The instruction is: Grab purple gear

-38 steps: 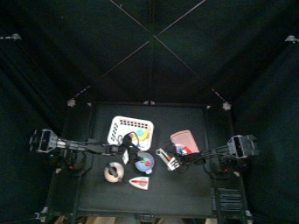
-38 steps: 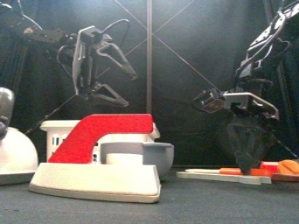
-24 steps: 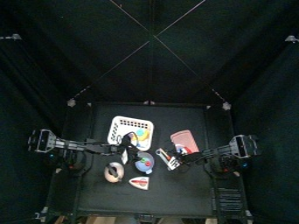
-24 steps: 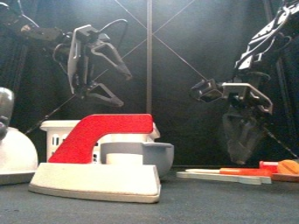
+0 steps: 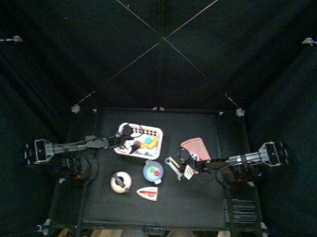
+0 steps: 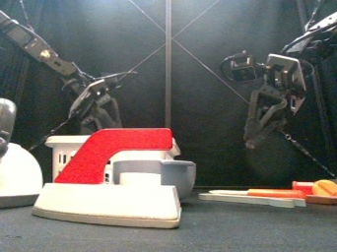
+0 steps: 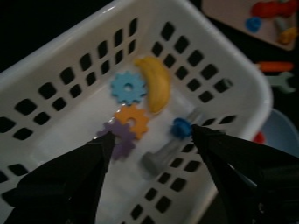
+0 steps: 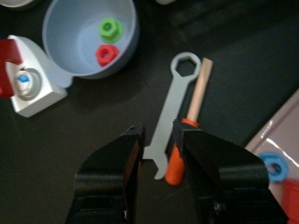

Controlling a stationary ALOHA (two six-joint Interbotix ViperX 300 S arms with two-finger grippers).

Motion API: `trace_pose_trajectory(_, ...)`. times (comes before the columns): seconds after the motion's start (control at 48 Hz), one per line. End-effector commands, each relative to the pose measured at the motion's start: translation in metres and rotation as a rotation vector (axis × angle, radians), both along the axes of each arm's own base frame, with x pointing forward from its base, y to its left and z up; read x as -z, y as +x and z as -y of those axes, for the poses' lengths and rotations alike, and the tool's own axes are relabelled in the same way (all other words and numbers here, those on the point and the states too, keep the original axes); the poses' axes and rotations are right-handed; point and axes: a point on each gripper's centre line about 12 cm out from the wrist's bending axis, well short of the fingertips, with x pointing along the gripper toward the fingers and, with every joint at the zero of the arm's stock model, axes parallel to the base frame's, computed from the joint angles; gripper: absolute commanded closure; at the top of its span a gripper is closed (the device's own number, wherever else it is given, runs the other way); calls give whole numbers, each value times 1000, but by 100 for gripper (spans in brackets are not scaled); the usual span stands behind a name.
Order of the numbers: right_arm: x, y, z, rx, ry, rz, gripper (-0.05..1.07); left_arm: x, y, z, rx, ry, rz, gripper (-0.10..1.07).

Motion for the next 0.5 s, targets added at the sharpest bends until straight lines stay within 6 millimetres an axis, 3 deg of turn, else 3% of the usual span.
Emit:
trace_pose_trajectory(0.0,-11,3,-1,-28,-6,55,30,-3,11,-8,4,17,-3,-5)
trace_pose_trajectory(0.479,3,-7,-2,-29,0,17,30,23,28,-19,17,-5,-191,-5)
